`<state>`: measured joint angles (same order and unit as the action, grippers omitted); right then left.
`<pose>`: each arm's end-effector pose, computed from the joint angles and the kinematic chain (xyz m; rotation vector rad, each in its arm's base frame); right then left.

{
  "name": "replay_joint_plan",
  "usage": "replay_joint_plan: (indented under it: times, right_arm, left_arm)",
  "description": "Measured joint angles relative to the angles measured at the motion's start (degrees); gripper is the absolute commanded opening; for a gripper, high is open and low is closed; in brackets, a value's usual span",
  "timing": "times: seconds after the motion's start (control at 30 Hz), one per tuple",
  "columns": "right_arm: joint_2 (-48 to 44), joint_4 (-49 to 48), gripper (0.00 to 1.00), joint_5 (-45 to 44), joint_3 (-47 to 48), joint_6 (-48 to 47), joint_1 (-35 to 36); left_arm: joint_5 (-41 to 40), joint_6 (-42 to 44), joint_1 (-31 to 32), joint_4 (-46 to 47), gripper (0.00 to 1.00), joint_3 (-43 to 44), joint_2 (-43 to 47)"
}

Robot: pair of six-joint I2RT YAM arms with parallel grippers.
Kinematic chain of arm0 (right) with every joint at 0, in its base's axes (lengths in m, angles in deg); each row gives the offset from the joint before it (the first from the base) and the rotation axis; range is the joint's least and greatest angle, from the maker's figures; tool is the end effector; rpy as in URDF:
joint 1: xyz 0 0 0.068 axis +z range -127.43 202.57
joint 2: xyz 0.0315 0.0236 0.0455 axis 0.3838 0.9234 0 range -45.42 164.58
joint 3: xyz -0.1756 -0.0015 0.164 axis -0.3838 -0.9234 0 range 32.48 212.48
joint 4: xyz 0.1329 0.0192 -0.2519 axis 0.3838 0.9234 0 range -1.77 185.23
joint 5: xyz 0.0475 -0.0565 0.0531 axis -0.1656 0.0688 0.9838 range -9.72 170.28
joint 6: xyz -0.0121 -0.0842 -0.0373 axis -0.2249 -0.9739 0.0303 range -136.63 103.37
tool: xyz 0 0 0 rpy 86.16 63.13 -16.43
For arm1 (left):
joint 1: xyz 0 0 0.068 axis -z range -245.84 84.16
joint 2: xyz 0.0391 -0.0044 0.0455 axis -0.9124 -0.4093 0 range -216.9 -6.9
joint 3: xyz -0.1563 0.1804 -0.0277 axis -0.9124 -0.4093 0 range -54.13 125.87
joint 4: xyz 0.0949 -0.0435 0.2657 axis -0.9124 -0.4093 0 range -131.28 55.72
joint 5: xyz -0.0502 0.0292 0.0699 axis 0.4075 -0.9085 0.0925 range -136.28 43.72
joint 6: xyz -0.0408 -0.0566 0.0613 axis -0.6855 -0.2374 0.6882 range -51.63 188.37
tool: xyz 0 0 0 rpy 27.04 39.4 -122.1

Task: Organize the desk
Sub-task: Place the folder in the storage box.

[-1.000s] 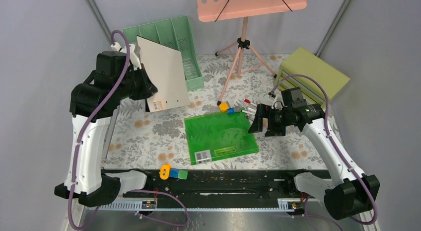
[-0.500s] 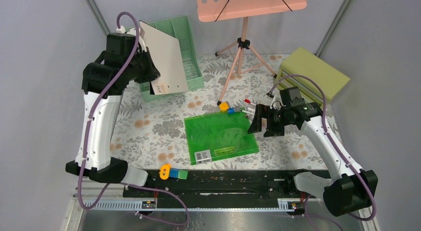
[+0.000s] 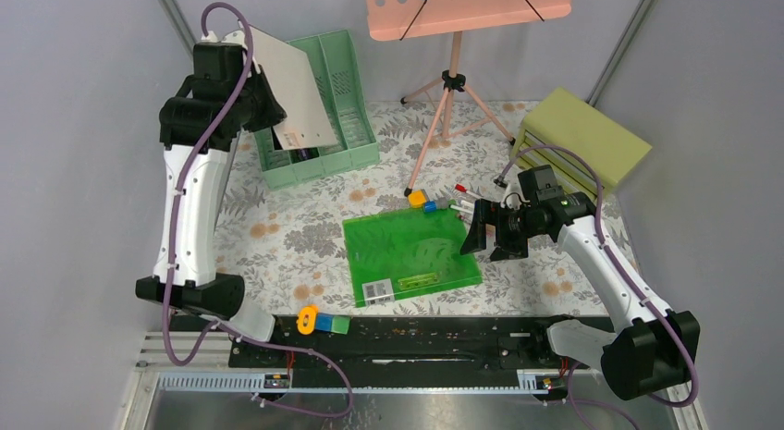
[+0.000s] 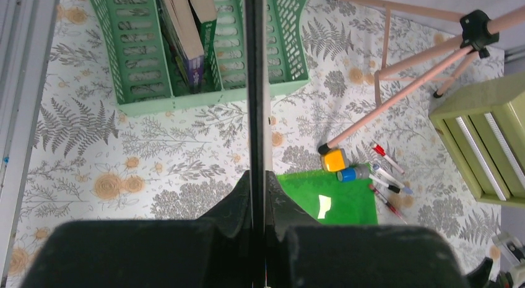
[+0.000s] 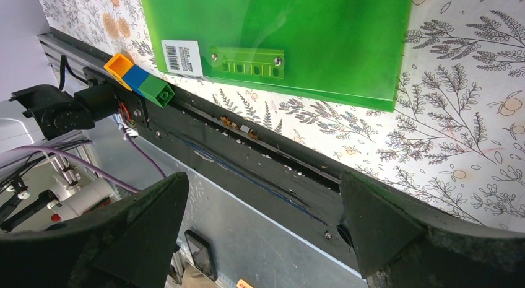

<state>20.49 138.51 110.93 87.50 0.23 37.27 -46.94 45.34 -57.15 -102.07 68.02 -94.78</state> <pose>0.2537 0.1105 0.2037 -0.1374 2.6696 0.8896 0.3289 -0.0492 0.4585 -0.2778 2.1540 -0.3067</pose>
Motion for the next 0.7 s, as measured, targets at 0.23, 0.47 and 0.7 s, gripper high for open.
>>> replay_joint_plan:
  times: [0.23,0.47,0.7]
  right_arm:
    - [0.0,0.0,0.99,0.0,0.0,-0.2,0.0]
    - [0.0,0.0,1.0,0.0,-0.5,-0.4,0.0]
    - [0.6,0.0,0.99,-0.1,-0.5,-0.6,0.0]
  left_arm:
    - [1.2,1.2,-1.7,3.6,0.0,0.9,-5.6]
    - [2.2,3.3,-2.5,5.4,0.0,0.9,-11.3]
    - [3.6,5.3,-3.3,6.3,0.0,1.7,-14.7]
